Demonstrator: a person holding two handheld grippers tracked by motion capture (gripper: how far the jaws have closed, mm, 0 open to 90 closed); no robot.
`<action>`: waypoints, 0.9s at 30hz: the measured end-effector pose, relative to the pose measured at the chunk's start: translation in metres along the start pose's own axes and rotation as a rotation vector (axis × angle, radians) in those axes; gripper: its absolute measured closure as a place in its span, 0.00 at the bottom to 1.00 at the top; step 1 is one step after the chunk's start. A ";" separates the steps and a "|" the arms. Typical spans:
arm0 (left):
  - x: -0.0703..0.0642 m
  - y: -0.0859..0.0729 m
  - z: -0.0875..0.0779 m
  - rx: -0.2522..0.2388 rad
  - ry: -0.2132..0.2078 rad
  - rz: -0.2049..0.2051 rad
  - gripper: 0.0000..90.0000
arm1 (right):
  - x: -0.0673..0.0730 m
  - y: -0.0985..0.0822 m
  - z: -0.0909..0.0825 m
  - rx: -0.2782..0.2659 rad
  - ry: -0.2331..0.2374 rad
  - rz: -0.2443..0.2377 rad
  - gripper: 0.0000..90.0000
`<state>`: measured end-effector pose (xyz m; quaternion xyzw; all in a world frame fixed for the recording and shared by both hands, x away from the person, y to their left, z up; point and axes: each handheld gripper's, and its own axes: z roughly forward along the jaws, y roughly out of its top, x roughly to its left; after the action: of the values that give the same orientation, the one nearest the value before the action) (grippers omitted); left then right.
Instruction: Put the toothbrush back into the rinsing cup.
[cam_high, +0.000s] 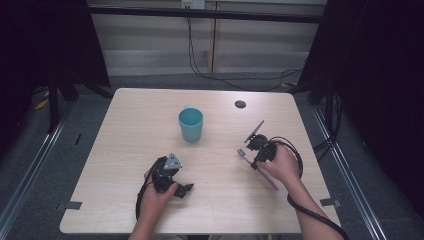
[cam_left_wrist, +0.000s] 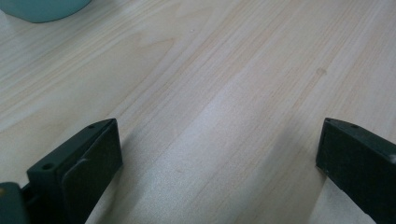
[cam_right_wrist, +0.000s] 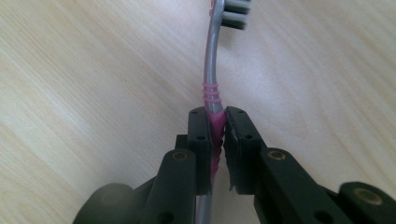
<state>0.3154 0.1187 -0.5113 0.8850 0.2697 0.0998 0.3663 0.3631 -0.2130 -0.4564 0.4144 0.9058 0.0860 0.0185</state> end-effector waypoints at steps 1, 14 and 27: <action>0.000 0.000 0.000 0.000 0.000 0.000 0.00 | -0.001 0.000 -0.003 -0.007 0.002 0.005 0.90; 0.000 0.000 0.000 0.000 -0.001 -0.001 0.00 | -0.006 -0.003 -0.027 -0.178 0.000 0.057 0.90; 0.000 0.000 0.000 0.001 -0.001 -0.001 0.00 | -0.006 0.000 -0.041 -0.356 0.004 0.100 0.90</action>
<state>0.3153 0.1187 -0.5113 0.8851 0.2699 0.0992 0.3660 0.3629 -0.2236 -0.4163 0.4488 0.8546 0.2467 0.0855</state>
